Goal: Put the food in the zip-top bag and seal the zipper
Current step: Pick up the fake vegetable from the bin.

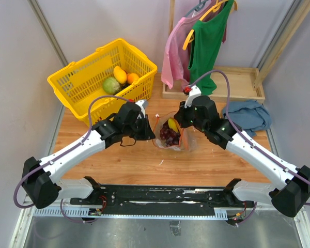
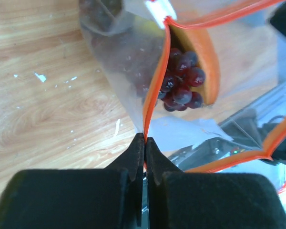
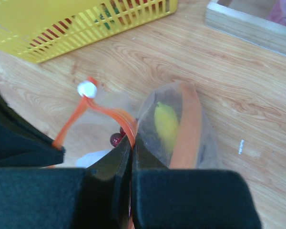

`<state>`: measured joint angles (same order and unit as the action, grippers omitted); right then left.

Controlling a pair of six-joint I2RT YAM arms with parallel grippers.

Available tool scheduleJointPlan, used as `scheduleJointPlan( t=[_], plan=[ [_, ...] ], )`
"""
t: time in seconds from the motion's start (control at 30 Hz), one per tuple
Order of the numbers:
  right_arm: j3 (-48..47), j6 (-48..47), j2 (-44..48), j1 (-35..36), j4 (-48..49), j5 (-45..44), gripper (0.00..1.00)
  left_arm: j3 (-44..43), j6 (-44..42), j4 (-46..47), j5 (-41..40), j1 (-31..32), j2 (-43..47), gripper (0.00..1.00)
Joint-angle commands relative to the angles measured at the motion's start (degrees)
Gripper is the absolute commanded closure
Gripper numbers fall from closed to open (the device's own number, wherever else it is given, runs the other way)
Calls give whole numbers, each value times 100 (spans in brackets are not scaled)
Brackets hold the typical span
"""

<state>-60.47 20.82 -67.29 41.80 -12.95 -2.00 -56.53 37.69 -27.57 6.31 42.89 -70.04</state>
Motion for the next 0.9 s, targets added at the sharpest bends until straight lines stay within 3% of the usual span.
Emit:
scheduleJointPlan(
  t=[0.0,0.17,0.3,0.6,0.87],
  plan=[
    [-330,-382,14,45,-344,-767,99,-926,-172,28,176,35,69,100],
    [-386,-663,72,6,-616,-1432,99,-1641,-519,-339,-66,28,-63,99],
    [-358,-813,89,-72,-764,-1924,99,-1723,-600,-440,-79,26,-280,100],
    [-461,-728,-40,-87,-742,-1398,99,-1999,-731,-552,-171,17,-338,100],
    [-336,-638,63,-89,-474,-1128,99,-1615,-633,-285,-87,17,-291,99]
  ],
)
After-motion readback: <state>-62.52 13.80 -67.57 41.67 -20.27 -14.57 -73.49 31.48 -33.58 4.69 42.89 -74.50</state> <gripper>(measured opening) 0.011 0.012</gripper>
